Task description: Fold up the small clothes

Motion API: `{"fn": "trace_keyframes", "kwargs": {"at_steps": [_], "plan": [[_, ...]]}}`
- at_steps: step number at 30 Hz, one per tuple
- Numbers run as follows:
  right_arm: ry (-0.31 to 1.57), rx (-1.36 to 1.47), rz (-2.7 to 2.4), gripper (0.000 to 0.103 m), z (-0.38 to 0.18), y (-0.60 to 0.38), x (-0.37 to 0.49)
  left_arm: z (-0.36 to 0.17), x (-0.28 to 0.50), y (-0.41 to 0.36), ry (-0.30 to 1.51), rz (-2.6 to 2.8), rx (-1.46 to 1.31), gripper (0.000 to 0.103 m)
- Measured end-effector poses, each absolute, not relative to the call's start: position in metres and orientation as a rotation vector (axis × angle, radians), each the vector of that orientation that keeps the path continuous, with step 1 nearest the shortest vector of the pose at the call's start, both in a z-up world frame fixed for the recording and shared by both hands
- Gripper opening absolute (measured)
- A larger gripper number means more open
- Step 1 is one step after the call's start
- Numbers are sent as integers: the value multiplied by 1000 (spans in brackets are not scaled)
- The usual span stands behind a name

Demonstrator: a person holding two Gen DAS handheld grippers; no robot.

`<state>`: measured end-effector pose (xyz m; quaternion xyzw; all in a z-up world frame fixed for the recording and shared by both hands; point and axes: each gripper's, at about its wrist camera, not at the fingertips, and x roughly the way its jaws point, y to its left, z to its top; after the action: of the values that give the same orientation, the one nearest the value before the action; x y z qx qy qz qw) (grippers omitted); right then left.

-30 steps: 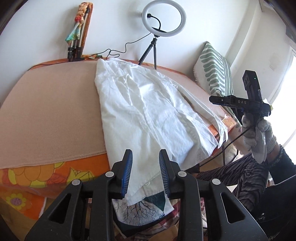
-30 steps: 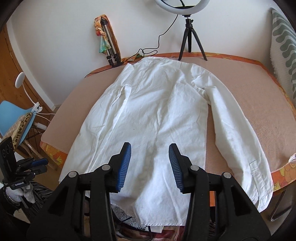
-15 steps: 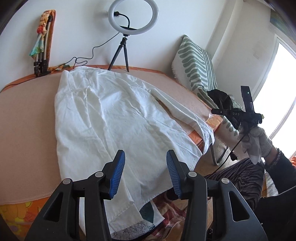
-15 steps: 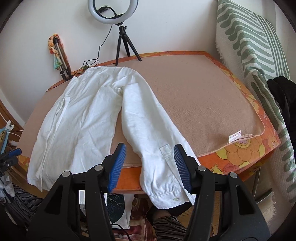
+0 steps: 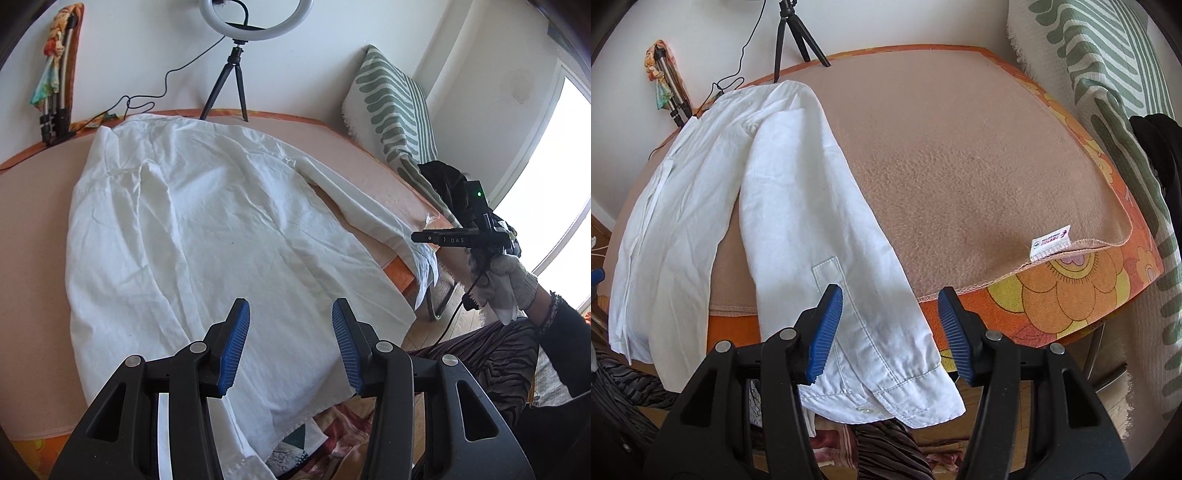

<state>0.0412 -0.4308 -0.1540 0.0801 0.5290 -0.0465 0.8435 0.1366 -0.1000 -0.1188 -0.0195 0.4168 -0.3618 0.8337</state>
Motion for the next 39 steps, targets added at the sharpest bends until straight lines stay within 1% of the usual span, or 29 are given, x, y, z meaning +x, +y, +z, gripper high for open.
{"fn": "trace_keyframes", "kwargs": {"at_steps": [5, 6, 8, 10, 13, 16, 26, 29, 34, 39], "plan": [[1140, 140, -98, 56, -160, -428, 45, -129, 144, -109, 913, -772, -61, 45], [1140, 147, -97, 54, -160, -428, 45, -131, 144, -110, 918, -776, -66, 45], [1140, 161, -93, 42, -159, -430, 45, -133, 144, -113, 927, -785, -67, 45], [1143, 181, -104, 21, -159, -433, 45, -134, 144, -116, 930, -795, -61, 45], [1147, 224, -96, 8, -159, -437, 43, -134, 143, -118, 931, -808, -61, 45], [1138, 282, -93, 4, -156, -442, 42, -135, 141, -117, 933, -813, -59, 45], [1029, 480, -41, 3, -113, -451, 38, -139, 140, -108, 944, -798, -73, 45], [997, 457, 5, 3, -87, -428, 43, -139, 142, -105, 946, -793, -93, 45], [951, 370, 129, 3, -50, -363, 52, -137, 145, -99, 947, -788, -154, 45], [977, 301, 264, 3, -52, -293, 66, -139, 147, -90, 961, -773, -211, 45]]}}
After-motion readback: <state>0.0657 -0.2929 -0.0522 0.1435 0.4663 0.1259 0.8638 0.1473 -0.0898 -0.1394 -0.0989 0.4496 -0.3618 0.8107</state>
